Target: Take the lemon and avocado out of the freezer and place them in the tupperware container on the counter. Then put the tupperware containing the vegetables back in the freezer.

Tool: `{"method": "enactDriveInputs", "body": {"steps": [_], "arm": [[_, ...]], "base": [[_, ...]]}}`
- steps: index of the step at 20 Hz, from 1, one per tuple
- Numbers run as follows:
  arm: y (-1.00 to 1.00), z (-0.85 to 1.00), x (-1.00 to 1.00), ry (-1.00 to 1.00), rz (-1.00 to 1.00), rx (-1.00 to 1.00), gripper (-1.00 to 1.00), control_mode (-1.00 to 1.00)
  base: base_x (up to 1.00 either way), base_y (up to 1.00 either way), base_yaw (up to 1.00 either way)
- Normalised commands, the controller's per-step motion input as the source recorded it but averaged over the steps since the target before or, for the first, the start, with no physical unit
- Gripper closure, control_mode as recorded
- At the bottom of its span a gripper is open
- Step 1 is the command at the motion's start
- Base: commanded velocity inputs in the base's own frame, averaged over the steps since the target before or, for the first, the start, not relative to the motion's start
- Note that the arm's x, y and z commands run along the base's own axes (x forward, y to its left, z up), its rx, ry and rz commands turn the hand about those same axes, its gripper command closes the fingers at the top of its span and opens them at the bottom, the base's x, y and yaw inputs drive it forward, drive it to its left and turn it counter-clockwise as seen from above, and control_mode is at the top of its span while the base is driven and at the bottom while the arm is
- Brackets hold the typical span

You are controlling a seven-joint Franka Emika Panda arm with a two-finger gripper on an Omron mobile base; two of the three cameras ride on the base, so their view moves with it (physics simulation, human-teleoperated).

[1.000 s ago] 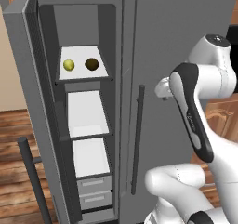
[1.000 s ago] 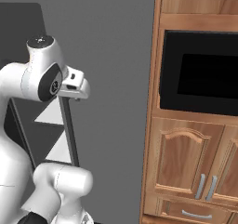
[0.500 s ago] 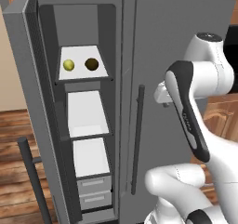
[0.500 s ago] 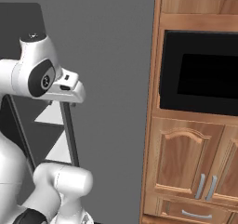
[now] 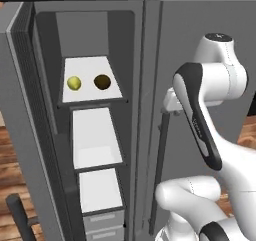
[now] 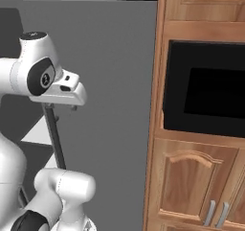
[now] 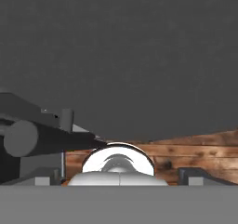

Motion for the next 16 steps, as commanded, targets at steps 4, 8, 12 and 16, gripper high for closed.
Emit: {"method": "enactDriveInputs", "body": {"steps": [4,8,12,16], "arm": [[0.00,0.00,0.00,0.00,0.00,0.00,-1.00,1.00],[0.00,0.00,0.00,0.00,0.00,0.00,-1.00,1.00],[0.00,0.00,0.00,0.00,0.00,0.00,-1.00,1.00],[0.00,0.00,0.00,0.00,0.00,0.00,-1.00,1.00]], "base": [[0.25,0.52,0.00],[0.00,0.91,0.00],[0.00,0.97,0.00],[0.07,0.85,0.00]]}}
